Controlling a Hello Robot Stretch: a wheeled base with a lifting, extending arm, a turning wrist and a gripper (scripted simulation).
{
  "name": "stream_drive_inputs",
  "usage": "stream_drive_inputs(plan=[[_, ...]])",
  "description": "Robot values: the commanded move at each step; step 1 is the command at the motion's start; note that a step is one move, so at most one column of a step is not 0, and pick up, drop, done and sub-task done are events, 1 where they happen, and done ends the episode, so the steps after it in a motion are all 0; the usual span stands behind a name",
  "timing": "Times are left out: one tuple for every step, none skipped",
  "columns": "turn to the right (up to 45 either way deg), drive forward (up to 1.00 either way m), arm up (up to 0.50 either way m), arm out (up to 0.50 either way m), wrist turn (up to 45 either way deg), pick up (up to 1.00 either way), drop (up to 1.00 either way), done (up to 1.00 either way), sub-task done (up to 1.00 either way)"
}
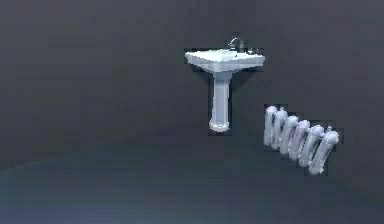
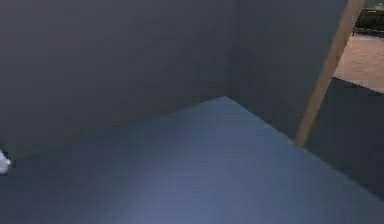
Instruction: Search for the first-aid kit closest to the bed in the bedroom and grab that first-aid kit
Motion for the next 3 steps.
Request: stream_drive_inputs(plan=[[45.0, 0.00, 0.00, 0.00, 0.0, 0.00, 0.00, 0.00, 0.00], [45.0, 0.00, 0.00, 0.00, 0.0, 0.00, 0.00, 0.00, 0.00], [27.0, 0.00, 0.00, 0.00, 0.0, 0.00, 0.00, 0.00, 0.00]])
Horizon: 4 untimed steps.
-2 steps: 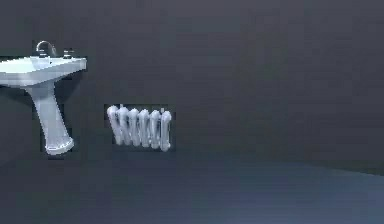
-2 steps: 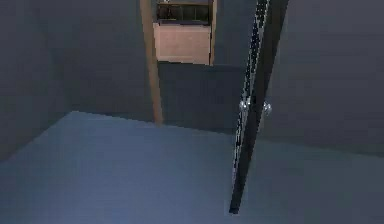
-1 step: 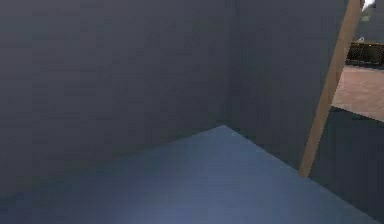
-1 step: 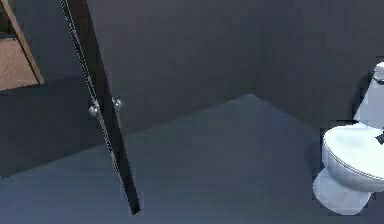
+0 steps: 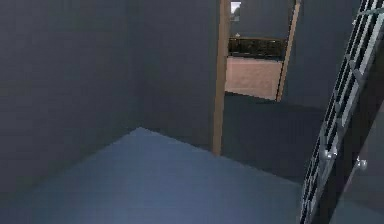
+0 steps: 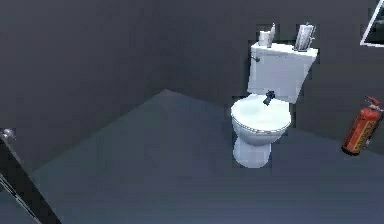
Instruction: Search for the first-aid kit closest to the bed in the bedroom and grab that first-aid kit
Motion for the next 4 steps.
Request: stream_drive_inputs(plan=[[0.0, 0.30, 0.00, 0.00, 0.0, 0.00, 0.00, 0.00, 0.00], [9.0, 0.00, 0.00, 0.00, 0.0, 0.00, 0.00, 0.00, 0.00], [0.0, 0.55, 0.00, 0.00, 0.0, 0.00, 0.00, 0.00, 0.00], [12.0, 0.00, 0.00, 0.00, 0.0, 0.00, 0.00, 0.00, 0.00]])
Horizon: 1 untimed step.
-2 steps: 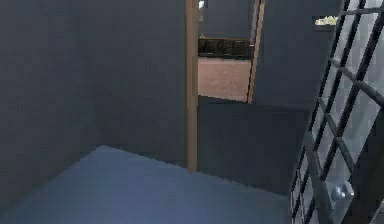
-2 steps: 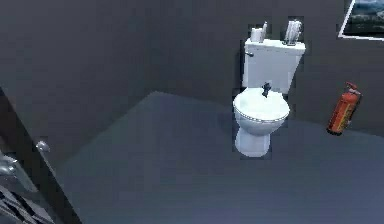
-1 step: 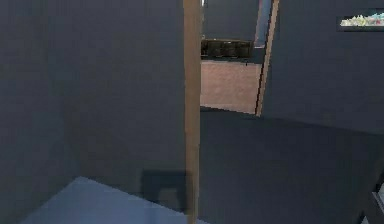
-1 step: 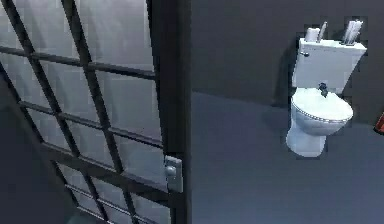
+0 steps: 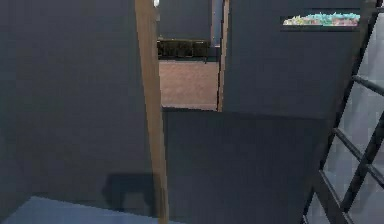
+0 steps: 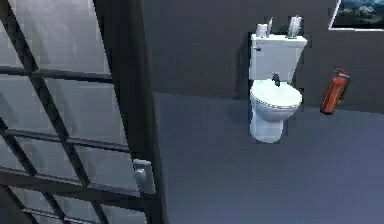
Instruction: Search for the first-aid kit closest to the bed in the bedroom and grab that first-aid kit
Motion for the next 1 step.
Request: stream_drive_inputs(plan=[[0.0, 1.00, 0.00, 0.00, 0.0, 0.00, 0.00, 0.00, 0.00]])
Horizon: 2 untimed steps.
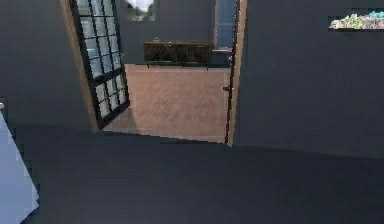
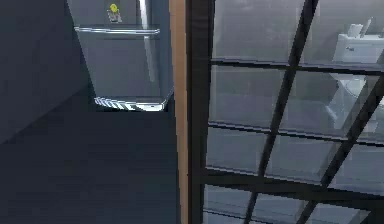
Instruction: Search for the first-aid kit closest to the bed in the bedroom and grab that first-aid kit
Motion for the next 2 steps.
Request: stream_drive_inputs(plan=[[3.0, 0.00, 0.00, 0.00, 0.0, 0.00, 0.00, 0.00, 0.00], [45.0, 0.00, 0.00, 0.00, 0.0, 0.00, 0.00, 0.00, 0.00]])
